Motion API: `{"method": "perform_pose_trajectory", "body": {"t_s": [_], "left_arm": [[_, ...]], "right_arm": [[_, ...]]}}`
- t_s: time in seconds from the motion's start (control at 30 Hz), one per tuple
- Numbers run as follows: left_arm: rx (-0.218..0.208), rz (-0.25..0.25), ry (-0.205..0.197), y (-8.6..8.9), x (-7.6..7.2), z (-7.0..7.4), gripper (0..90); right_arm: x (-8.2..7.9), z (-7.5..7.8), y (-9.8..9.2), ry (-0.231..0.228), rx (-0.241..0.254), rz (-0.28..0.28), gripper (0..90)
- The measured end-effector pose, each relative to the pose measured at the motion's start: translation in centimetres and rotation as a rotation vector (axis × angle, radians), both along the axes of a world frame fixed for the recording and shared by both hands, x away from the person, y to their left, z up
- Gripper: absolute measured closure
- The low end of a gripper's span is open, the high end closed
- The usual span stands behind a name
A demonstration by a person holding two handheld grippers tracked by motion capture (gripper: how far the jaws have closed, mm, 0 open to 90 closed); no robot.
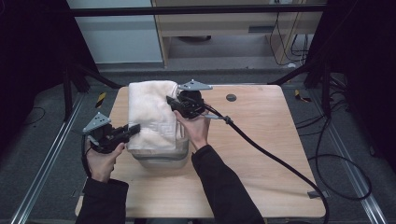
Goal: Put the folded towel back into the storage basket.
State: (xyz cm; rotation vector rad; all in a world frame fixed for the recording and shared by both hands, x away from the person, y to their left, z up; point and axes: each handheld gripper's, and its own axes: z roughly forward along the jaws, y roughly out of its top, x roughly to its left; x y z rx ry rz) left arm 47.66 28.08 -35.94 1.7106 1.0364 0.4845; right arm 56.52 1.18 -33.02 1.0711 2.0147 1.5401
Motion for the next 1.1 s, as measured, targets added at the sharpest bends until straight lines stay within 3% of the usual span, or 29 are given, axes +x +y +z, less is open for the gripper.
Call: {"method": "perform_pose_trajectory", "body": {"t_s": [0.63, 1.1], "left_arm": [[0.042, 0.021, 0.055, 0.4, 1.2, -2.2, 74.9], [0.091, 0.019, 0.092, -0.1, 2.0, -3.9, 74.9]], "right_arm": [[1.1, -2.7, 1.2, 0.044, -0.046, -0.017, 69.0], [1.9, -5.0, 1.1, 0.098, -0.049, -0.030, 68.7]]}}
